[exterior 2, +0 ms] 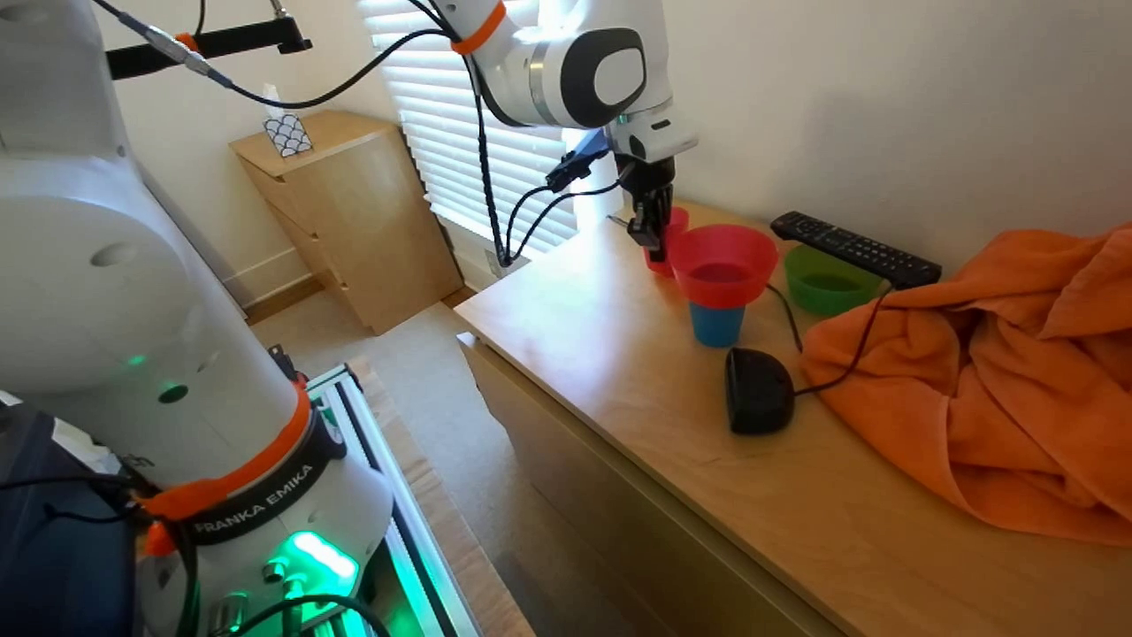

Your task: Put the cup into the bowl

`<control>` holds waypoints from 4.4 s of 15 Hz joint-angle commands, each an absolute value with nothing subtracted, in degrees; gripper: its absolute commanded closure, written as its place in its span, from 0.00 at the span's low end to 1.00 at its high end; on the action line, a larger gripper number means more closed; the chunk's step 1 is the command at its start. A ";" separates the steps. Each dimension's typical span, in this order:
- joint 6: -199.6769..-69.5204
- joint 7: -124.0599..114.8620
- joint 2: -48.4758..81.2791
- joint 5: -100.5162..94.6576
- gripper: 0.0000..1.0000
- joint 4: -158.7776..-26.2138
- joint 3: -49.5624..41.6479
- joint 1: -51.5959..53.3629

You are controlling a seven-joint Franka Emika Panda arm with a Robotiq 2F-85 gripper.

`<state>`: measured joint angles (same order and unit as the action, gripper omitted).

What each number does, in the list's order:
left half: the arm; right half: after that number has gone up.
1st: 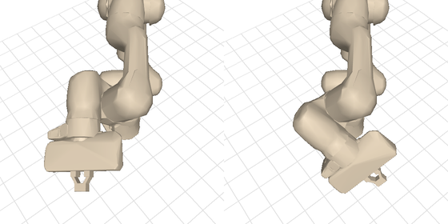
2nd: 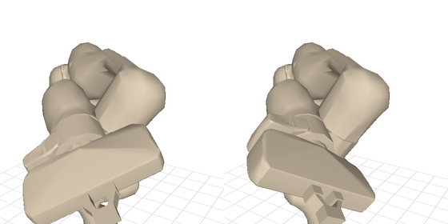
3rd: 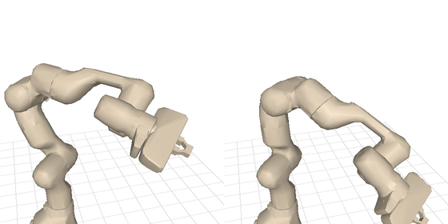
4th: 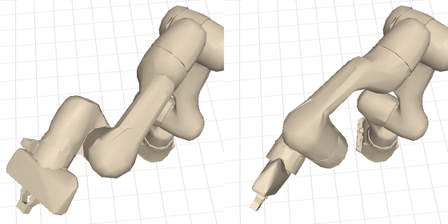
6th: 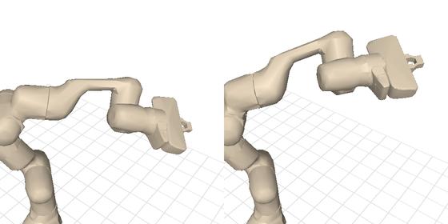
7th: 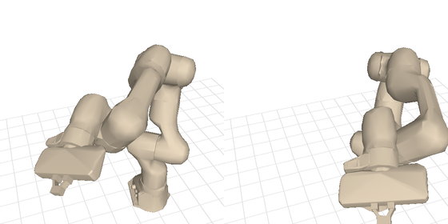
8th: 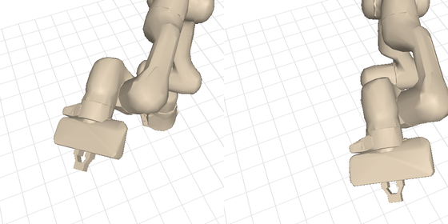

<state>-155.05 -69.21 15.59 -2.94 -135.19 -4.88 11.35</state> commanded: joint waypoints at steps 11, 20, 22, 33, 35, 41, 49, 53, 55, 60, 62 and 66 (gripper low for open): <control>-137.03 -76.26 -9.09 -14.19 0.99 -139.45 -0.54 6.57; -140.15 -80.64 -13.24 -10.45 0.99 -143.47 0.98 -1.34; -139.52 -83.70 -11.94 -10.79 0.99 -142.75 0.43 -3.66; -142.25 -75.62 -11.12 -1.35 0.99 -146.60 -2.57 -7.21; -142.87 -78.09 -10.46 -3.30 0.99 -146.70 -2.16 -8.16; -143.03 -79.03 -8.00 -5.24 0.99 -146.79 -2.48 -8.75; -147.56 -75.56 -3.93 -5.06 0.99 -146.57 -3.04 -7.70; -148.09 -74.55 -3.66 -4.70 0.99 -146.65 -3.01 -7.16; -147.17 -74.33 -4.66 -4.97 0.70 -146.91 -3.09 -7.15; -146.66 -71.11 -11.14 -2.25 0.34 -148.92 -2.87 -6.71; -145.96 -67.84 -15.26 0.26 0.19 -149.77 -2.67 -6.09; -148.63 -64.42 -25.13 1.39 0.00 -152.06 -1.17 -6.13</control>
